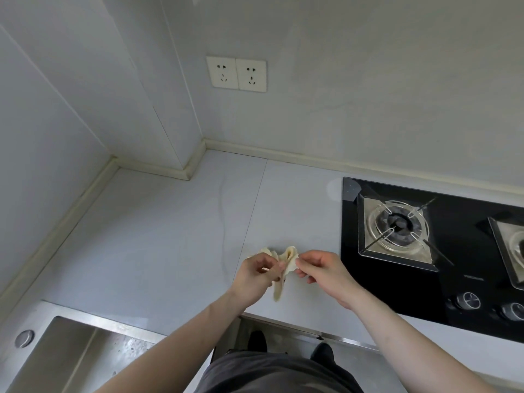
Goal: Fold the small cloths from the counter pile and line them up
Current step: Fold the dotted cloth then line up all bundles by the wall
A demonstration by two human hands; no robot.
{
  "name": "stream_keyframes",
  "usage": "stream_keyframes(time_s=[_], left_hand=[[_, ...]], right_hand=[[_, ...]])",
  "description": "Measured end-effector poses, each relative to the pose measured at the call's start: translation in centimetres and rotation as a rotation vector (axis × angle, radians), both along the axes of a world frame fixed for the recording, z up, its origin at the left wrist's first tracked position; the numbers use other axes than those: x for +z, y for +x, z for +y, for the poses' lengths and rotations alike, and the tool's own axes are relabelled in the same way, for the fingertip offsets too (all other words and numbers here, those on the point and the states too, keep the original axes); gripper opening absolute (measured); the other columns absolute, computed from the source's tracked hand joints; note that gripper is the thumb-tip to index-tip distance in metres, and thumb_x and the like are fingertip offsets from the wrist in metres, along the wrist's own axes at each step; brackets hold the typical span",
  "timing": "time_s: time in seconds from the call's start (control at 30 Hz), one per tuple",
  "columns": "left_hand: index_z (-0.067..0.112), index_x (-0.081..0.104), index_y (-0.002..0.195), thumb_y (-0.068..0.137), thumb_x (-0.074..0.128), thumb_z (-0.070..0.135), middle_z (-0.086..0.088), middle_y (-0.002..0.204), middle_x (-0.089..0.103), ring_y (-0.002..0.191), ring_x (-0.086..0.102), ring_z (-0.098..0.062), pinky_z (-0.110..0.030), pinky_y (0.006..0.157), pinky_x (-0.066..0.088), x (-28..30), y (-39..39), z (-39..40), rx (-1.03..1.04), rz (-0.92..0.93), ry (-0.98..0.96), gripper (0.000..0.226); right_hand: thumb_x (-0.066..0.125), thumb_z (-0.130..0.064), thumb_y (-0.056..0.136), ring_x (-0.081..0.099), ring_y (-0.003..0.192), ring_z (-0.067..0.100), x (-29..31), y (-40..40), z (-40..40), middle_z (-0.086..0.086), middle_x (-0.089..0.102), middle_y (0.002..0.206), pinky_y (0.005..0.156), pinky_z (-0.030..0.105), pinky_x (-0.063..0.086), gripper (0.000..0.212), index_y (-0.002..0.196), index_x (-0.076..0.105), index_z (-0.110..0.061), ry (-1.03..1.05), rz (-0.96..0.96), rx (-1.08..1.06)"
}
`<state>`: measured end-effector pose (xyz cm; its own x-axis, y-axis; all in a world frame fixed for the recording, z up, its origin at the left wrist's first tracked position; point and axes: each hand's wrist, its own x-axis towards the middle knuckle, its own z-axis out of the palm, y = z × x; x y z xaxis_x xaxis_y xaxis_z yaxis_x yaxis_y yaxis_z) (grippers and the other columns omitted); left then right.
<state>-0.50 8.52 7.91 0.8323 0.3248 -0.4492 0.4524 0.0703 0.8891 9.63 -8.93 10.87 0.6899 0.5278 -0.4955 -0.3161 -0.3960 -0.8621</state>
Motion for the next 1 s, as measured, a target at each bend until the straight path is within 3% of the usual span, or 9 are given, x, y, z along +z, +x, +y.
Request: stream_keyframes(time_s=[0.1, 0.23, 0.37, 0.47, 0.6, 0.77, 0.9, 1.0], left_hand=[[0.018, 0.069, 0.106, 0.09, 0.079, 0.038, 0.002, 0.096, 0.079, 0.084, 0.075, -0.018, -0.024, 0.069, 0.057, 2.0, 1.0, 0.4, -0.014, -0.005, -0.014, 0.027], [0.011, 0.073, 0.098, 0.095, 0.074, 0.02, -0.001, 0.089, 0.079, 0.077, 0.073, -0.017, -0.024, 0.067, 0.057, 3.6, 2.5, 1.4, 0.02, -0.031, 0.025, 0.01], [0.005, 0.067, 0.099, 0.098, 0.068, 0.012, -0.009, 0.084, 0.074, 0.067, 0.068, -0.018, -0.031, 0.063, 0.059, 5.5, 3.8, 4.2, 0.331, -0.169, 0.042, 0.008], [0.013, 0.055, 0.106, 0.097, 0.061, 0.009, -0.011, 0.092, 0.07, 0.06, 0.065, -0.017, -0.034, 0.061, 0.06, 7.5, 3.5, 6.4, 0.455, -0.269, 0.167, 0.012], [0.03, 0.06, 0.107, 0.098, 0.054, 0.012, 0.001, 0.09, 0.068, 0.06, 0.066, -0.019, -0.037, 0.06, 0.057, 6.2, 0.9, 6.7, 0.264, -0.259, 0.425, 0.022], [0.036, 0.073, 0.087, 0.095, 0.056, 0.014, 0.014, 0.091, 0.072, 0.068, 0.069, -0.011, -0.035, 0.07, 0.058, -0.4, -3.2, 5.3, 0.085, 0.008, 0.554, 0.029], [0.037, 0.073, 0.106, 0.088, 0.06, 0.022, 0.02, 0.092, 0.069, 0.078, 0.067, -0.002, -0.026, 0.078, 0.056, -3.7, -6.0, 4.2, -0.196, 0.251, 0.633, 0.026], [0.037, 0.073, 0.11, 0.084, 0.061, 0.021, 0.022, 0.093, 0.065, 0.083, 0.063, -0.004, -0.021, 0.074, 0.051, -4.8, -7.1, 4.2, -0.372, 0.292, 0.78, 0.033]], right_hand=[[0.068, -0.016, 0.098, 0.07, 0.076, 0.006, 1.6, 0.9, 0.7, 0.001, 0.078, 0.083, 0.069, 0.025, 0.052, 0.008, 0.099, 0.076, -0.014, 0.002, -0.073, 0.07], [0.067, -0.012, 0.098, 0.066, 0.073, 0.008, 3.6, 2.6, 1.2, 0.002, 0.075, 0.078, 0.065, 0.023, 0.052, 0.01, 0.101, 0.076, -0.01, 0.011, -0.141, 0.078], [0.059, -0.002, 0.1, 0.061, 0.069, 0.017, 5.3, 4.3, 1.4, 0.007, 0.065, 0.075, 0.059, 0.028, 0.049, 0.01, 0.098, 0.067, -0.008, 0.15, -0.086, -0.272], [0.053, -0.002, 0.1, 0.059, 0.062, 0.016, 5.8, 5.3, 0.7, 0.005, 0.059, 0.072, 0.054, 0.028, 0.044, 0.014, 0.094, 0.062, -0.011, 0.252, -0.007, -0.533], [0.045, -0.006, 0.096, 0.058, 0.058, 0.016, 3.2, 3.9, -0.6, 0.008, 0.06, 0.073, 0.052, 0.028, 0.043, 0.019, 0.091, 0.063, -0.008, 0.107, -0.01, -0.631], [0.052, -0.013, 0.097, 0.058, 0.064, 0.019, -2.4, -1.1, -2.5, 0.009, 0.064, 0.076, 0.051, 0.026, 0.048, 0.017, 0.102, 0.065, -0.003, -0.178, 0.077, -0.622], [0.058, -0.018, 0.097, 0.064, 0.066, 0.019, -5.7, -4.1, -4.3, 0.011, 0.07, 0.083, 0.059, 0.031, 0.053, 0.029, 0.123, 0.052, -0.01, -0.355, 0.081, -0.449], [0.058, -0.026, 0.097, 0.068, 0.065, 0.018, -6.9, -4.9, -5.6, 0.006, 0.07, 0.077, 0.058, 0.03, 0.052, 0.037, 0.132, 0.047, -0.022, -0.543, -0.101, -0.188]])
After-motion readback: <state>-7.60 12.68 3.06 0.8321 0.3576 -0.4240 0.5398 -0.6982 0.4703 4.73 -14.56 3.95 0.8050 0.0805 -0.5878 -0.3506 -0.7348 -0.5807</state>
